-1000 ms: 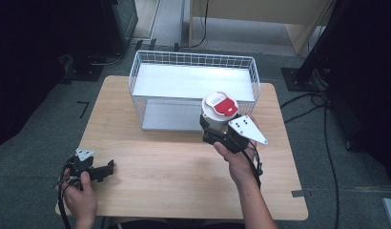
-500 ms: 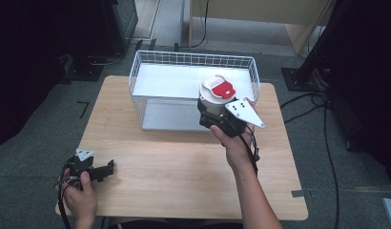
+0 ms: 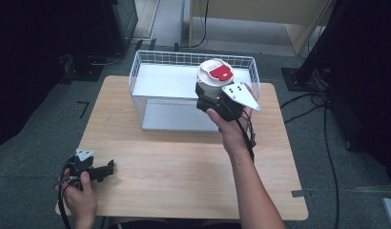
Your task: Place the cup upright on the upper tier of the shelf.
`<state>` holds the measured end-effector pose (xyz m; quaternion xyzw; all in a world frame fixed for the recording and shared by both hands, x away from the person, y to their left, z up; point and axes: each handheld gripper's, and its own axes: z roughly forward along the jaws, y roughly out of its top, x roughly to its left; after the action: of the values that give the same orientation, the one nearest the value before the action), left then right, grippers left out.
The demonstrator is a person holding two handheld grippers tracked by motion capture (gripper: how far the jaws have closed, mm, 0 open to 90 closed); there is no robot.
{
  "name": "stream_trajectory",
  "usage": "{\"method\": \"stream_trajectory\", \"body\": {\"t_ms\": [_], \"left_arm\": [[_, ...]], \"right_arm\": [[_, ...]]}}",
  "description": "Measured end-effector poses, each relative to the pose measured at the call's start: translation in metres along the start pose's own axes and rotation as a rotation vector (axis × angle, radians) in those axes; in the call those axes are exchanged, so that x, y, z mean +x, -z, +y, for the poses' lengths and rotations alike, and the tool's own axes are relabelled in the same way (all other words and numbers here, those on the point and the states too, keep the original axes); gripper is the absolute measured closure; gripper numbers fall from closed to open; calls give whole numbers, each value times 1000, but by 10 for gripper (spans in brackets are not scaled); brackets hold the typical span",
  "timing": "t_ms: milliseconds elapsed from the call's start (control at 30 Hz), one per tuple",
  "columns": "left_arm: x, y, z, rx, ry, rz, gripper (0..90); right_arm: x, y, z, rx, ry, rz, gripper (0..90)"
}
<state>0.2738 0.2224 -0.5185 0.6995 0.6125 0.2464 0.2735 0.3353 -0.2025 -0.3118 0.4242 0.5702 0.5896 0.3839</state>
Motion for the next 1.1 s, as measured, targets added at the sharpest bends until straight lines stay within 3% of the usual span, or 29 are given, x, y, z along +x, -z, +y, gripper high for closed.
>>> {"method": "stream_trajectory", "body": {"t_ms": [1100], "left_arm": [[0,0,0,0,0,0,0]], "right_arm": [[-10,-85,11,41,-23,-81,96]]}}
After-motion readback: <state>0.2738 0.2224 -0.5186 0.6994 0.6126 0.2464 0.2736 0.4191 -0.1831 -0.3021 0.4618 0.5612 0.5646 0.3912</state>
